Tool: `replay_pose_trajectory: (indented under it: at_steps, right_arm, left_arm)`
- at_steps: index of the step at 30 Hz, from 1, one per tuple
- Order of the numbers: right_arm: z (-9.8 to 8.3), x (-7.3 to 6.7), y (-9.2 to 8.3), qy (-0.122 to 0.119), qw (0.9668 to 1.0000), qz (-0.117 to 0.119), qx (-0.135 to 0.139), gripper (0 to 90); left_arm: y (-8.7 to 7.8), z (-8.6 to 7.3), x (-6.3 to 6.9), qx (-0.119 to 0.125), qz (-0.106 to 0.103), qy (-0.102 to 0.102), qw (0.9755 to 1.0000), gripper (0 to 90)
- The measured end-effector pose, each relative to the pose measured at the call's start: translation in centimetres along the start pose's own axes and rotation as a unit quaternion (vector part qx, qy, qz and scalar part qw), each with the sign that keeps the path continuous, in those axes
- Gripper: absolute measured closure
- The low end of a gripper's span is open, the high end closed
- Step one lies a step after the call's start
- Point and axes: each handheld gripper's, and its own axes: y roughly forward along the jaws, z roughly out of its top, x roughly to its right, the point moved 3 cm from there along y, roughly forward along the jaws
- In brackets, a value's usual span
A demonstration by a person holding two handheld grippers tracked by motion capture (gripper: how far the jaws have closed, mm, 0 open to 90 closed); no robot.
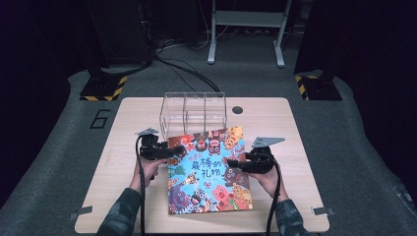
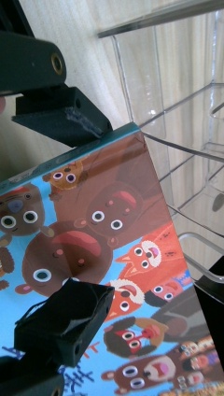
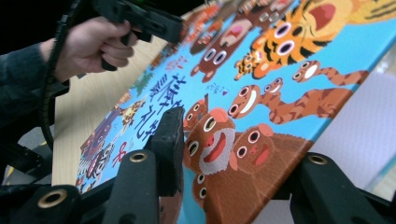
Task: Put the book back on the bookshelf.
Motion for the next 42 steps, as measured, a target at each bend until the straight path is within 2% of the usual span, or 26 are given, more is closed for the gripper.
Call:
replay_pose_trajectory:
  at_steps: [2,3,4,6,7,9,11,17,18,21,32,37,41,42]
  right_arm:
    - [-0.1,0.2,0.0,0.031,0.9994,-0.009,-0.014,56.6]
    - [-0.1,0.2,0.0,0.031,0.9994,-0.009,-0.014,56.6]
    - [-0.1,0.3,0.1,0.046,0.9985,-0.018,-0.024,56.0]
    - [-0.1,0.3,0.0,0.042,0.9987,-0.02,-0.021,55.5]
    - [-0.1,0.1,0.0,0.059,0.9973,-0.033,-0.031,53.3]
    - [-0.1,0.2,0.2,0.067,0.9961,-0.044,-0.038,51.4]
    - [-0.2,0.5,0.4,0.078,0.9947,-0.052,-0.042,49.7]
    - [-0.1,0.6,0.5,0.08,0.9942,-0.062,-0.036,48.9]
    - [0.0,0.4,0.5,0.08,0.994,-0.066,-0.035,48.7]
    - [0.3,0.3,0.5,0.077,0.9942,-0.07,-0.028,48.3]
    - [1.0,-0.1,0.5,0.066,0.9938,-0.089,-0.012,47.4]
    - [1.3,-0.2,0.4,0.065,0.9936,-0.092,-0.009,47.0]
    - [1.6,-0.3,0.3,0.063,0.9937,-0.093,0.001,46.7]
    - [1.6,-0.3,0.3,0.063,0.9937,-0.093,0.001,46.6]
  left_arm:
    - [-0.4,0.2,0.3,0.012,0.002,0.002,0.9999,27.9]
    - [-0.4,0.2,0.3,0.012,0.002,0.002,0.9999,29.6]
    - [-0.7,0.4,0.4,0.02,0.005,0.005,0.9998,31.4]
    - [-0.8,0.4,0.5,0.023,0.007,0.005,0.9997,33.8]
    - [-1.1,0.6,0.6,0.025,0.007,0.008,0.9996,35.3]
    - [-1.5,0.9,0.8,0.029,0.007,0.009,0.9995,38.5]
    - [-1.9,1.2,1.0,0.035,0.007,0.019,0.9992,41.8]
    - [-2.8,1.7,1.3,0.042,0.011,0.023,0.9988,48.7]
    - [-3.0,1.8,1.4,0.053,0.008,0.015,0.9984,49.6]
    - [-3.4,1.9,1.6,0.063,0.01,0.017,0.9978,51.1]
    - [-4.8,2.6,2.2,0.073,0.01,0.025,0.9969,55.7]
    - [-5.4,2.8,2.6,0.078,0.008,0.027,0.9965,58.5]
    - [-6.0,2.9,3.0,0.086,0.011,0.037,0.9955,59.7]
    - [-6.2,2.8,3.2,0.08,0.01,0.036,0.9961,59.7]
